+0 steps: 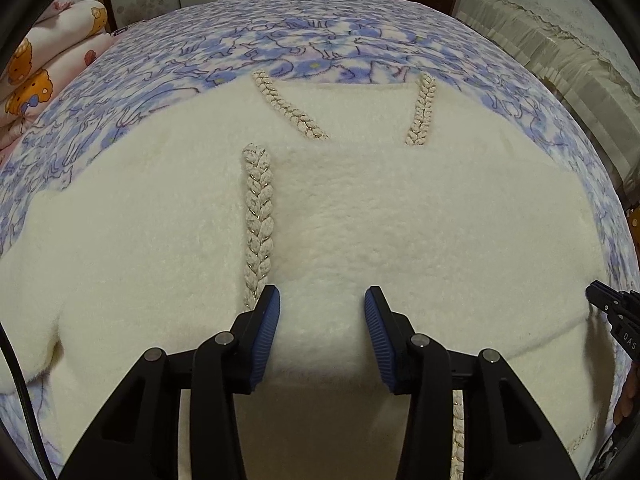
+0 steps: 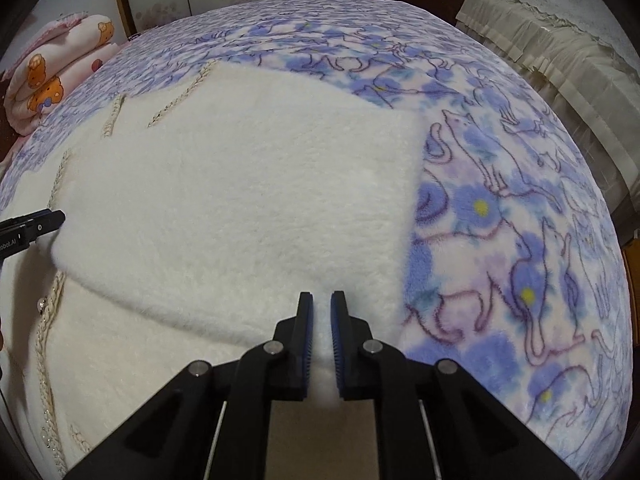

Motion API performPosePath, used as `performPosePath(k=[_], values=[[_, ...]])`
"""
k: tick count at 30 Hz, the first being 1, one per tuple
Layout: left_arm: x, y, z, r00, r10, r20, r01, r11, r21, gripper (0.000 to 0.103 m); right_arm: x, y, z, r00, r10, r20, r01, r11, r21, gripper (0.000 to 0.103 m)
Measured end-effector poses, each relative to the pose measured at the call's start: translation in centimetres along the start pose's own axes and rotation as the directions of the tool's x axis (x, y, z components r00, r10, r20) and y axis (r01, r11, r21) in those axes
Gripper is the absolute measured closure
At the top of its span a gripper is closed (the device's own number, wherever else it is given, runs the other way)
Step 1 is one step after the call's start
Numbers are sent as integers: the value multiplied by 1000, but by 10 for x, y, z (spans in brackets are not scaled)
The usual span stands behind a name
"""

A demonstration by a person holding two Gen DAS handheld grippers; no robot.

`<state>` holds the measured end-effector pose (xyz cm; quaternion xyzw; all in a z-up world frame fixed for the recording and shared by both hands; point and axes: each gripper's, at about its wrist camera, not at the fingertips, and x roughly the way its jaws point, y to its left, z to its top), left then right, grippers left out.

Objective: Fold large clothes

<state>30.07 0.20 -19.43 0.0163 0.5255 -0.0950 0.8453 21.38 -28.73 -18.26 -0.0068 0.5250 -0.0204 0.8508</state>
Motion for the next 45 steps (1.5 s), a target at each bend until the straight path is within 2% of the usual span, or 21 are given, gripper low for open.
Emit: performPosePath(k=[6,10,23,35,45], values=[[-12,-2,-1,1000,1,-3,-1,1000,-1,58,-5,-5,-1,999,43,-18,-41,997,60,94],[-29,-3,-5,999,28,25,-28,1000,-4,46,-14,-5,-8,997,71,-16,-69,992,103,94],[-107,-11,-37,997,30,67,-31,999,20,46,-72,14,-43,991,136,5,-135,982,129,94],[-190,15,-100,992,61,111,-64,998,20,42,-142,64,-60,981,181,66,-184,983,29,94],[-230,71,-148,989,93,119,-90,995,-33,34,-175,122,-71,973,214,84,-207,974,-86,94]])
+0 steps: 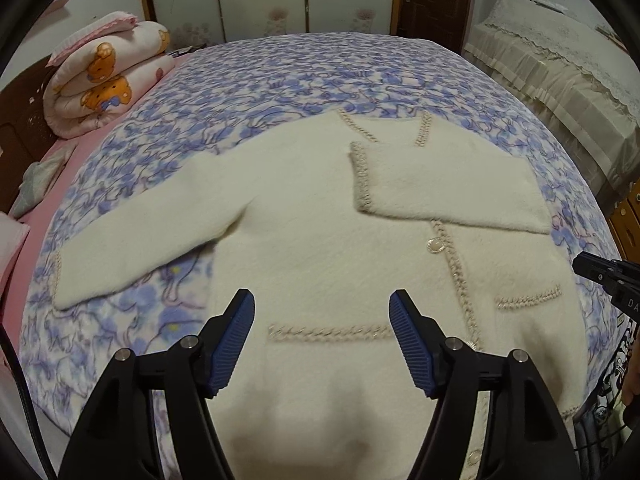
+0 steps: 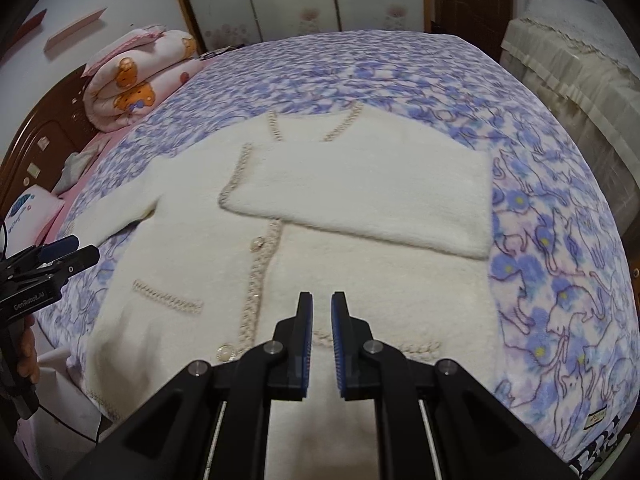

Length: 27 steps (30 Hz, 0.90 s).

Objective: Fold large clothes
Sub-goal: 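Grasp the cuff of the other sleeve with the left gripper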

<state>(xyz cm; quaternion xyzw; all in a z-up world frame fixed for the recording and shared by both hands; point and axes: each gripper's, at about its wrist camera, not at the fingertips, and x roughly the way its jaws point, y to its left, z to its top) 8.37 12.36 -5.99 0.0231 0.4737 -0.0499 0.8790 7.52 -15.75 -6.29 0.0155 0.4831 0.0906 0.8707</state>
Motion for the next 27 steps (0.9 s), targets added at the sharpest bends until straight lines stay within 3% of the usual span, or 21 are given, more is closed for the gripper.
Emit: performPosePath(k=[9,18,19,22,27], values=[[-1,84,-15,1000,-6,-30,3,994,-109,33,15,69,9,999,25,-24,-27,996,-88,94],[40,174,-15,994,-55,-97,27,965,-261,30,53,158,43,998,50,-43,-57,984,-170,94],[47,186,-16,990,-83,-114,45,952,-302,29,61,169,49,997,54,-46,-61,982,-178,94],[78,224,-20,964,-214,-155,122,880,-460,29,81,196,62,997,61,-52,-70,980,-188,94],[117,279,-29,956,-256,-144,114,776,-620,29,115,230,80,989,116,-90,-129,978,-165,94]])
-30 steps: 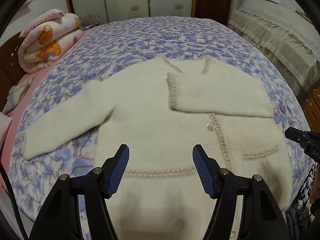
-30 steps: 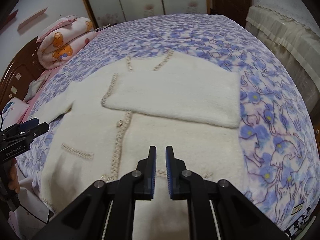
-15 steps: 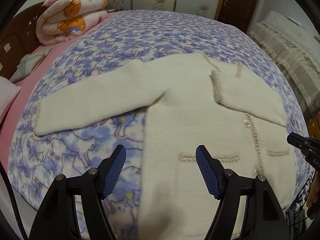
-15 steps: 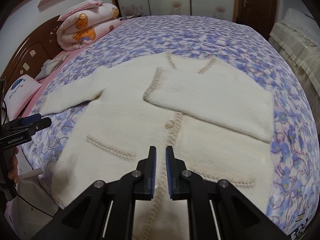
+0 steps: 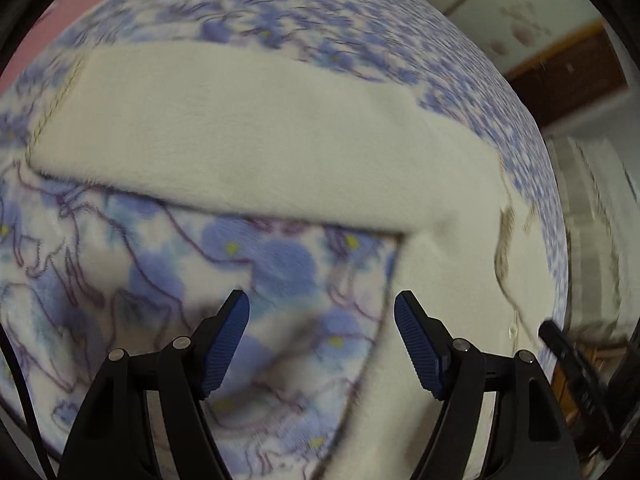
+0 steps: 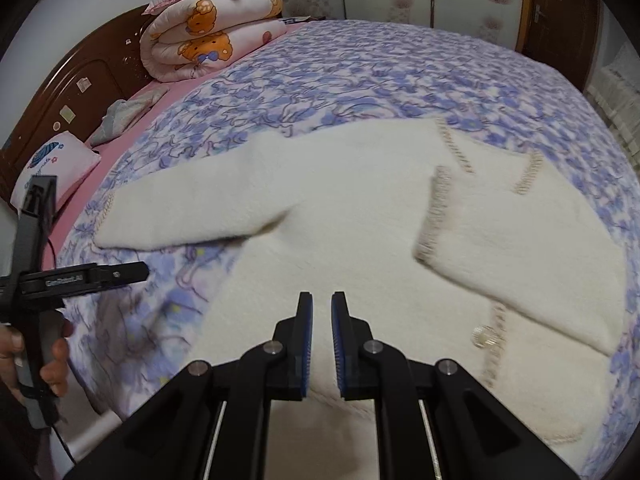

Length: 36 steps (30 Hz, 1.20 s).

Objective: Fold large clothes
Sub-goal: 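Grasp the cuff of the other sleeve with the left gripper, then fold the sleeve across the body with the left gripper while the right gripper grasps its braided cuff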

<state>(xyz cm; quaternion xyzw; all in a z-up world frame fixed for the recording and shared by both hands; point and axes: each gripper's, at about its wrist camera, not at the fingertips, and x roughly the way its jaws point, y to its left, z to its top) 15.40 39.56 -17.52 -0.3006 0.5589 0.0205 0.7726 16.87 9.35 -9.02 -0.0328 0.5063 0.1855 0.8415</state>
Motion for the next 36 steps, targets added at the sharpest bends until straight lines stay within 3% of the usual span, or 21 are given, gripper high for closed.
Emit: performPosePath(k=[5,9,14,16,18,19,20,24,27,30,31,34,36], values=[[13,58,32,997,50,53,-38,979,-202,29,25,24,15,999,30,-15,-31,999,-24,94],[20,108,53,995,-6,100,47,910,-412,29,44,37,19,999,35,-33,-37,998,-44,94],[30,134,75,989,-12,149,86,860,-503,29,60,40,16,998,44,-54,-46,998,-45,94],[34,135,77,987,4,160,78,861,-502,30,65,37,14,997,45,-63,-48,998,-36,94],[30,123,80,981,106,165,-18,886,-463,56,68,33,9,996,49,-70,-51,999,-19,94],[27,119,85,974,142,178,-51,898,-436,76,69,30,6,996,51,-73,-52,999,-9,94],[23,113,86,965,169,200,-75,911,-406,85,69,27,3,996,55,-77,-55,998,4,94],[12,89,86,934,234,270,-133,930,-343,91,65,10,-16,993,80,-86,-74,995,70,94],[3,57,87,892,304,335,-232,943,-240,93,54,-8,-35,992,90,-86,-81,991,106,94],[-9,13,80,857,308,413,-284,951,-119,93,37,-31,-53,994,70,-78,-60,991,119,94],[-12,-1,73,856,291,426,-281,956,-86,94,32,-39,-58,995,60,-75,-51,991,122,94],[-10,-73,52,890,152,430,-195,979,57,94,12,-68,-71,998,26,-53,-18,989,150,94],[-5,-126,32,906,75,416,-165,969,185,94,0,-89,-76,1000,6,-30,0,983,184,94]])
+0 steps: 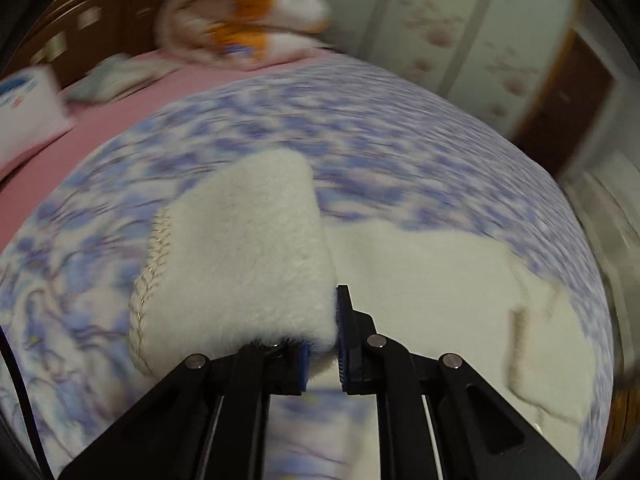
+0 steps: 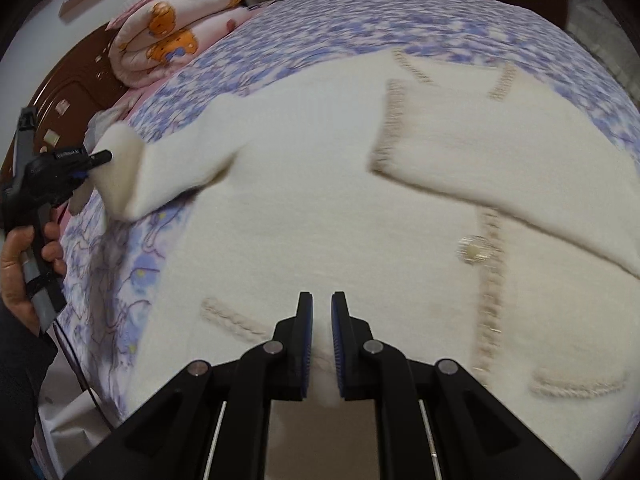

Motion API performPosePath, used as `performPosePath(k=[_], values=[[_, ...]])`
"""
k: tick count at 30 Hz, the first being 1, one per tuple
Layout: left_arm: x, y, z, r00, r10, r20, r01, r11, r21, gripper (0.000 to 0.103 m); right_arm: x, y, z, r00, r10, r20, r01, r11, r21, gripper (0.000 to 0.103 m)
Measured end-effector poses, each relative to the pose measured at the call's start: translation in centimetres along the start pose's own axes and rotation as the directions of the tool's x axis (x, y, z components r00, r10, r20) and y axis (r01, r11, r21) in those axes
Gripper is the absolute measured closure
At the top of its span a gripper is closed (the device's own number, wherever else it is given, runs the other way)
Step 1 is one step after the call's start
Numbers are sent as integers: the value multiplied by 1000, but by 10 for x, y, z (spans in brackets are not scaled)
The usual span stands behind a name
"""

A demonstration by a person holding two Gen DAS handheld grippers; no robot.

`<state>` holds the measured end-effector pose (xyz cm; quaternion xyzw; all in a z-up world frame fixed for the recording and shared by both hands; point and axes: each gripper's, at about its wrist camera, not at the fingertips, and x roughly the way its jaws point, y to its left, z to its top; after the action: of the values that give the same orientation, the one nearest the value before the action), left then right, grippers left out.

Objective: Fold large clothes
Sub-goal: 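Fold the sleeve across the body with the left gripper while the right gripper grasps its braided cuff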

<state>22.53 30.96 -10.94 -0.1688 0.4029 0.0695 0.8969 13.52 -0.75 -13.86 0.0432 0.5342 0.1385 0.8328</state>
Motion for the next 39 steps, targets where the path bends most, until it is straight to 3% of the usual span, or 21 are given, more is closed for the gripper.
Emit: performPosePath(k=[3,6,9,11,13,16,22,26,31,35,39], values=[[-8,-84,-23,992,-127,-24,129,978,163,94,-20,-35,-2,999,-5,51,0,996,85,94],[2,-145,-60,968,-215,-128,242,936,256,93,-28,-63,-6,997,-20,77,8,990,143,94],[25,-171,-99,939,-225,-259,296,912,282,75,-25,-83,-12,998,-25,63,14,984,175,94],[35,-176,-118,924,-220,-311,310,910,277,47,-22,-92,-17,998,-19,52,9,981,192,94],[34,-176,-130,919,-226,-323,317,911,266,39,-19,-100,-19,999,-7,43,-2,979,204,93],[22,-166,-134,918,-229,-325,318,914,253,37,-16,-104,-16,999,22,46,-31,977,211,91],[-1,-137,-132,940,-225,-255,286,929,235,31,-25,-76,8,990,88,114,-103,986,135,72],[-14,-117,-134,940,-248,-234,291,941,170,28,-32,-62,21,973,168,159,-188,975,121,58],[-17,-85,-142,928,-269,-258,296,952,72,28,-23,-56,30,956,240,167,-261,958,116,56],[-14,-66,-151,926,-250,-281,270,962,34,28,1,-69,34,970,222,102,-236,960,153,56],[-13,-51,-157,930,-234,-283,251,968,22,28,4,-90,33,972,209,105,-226,953,201,56]])
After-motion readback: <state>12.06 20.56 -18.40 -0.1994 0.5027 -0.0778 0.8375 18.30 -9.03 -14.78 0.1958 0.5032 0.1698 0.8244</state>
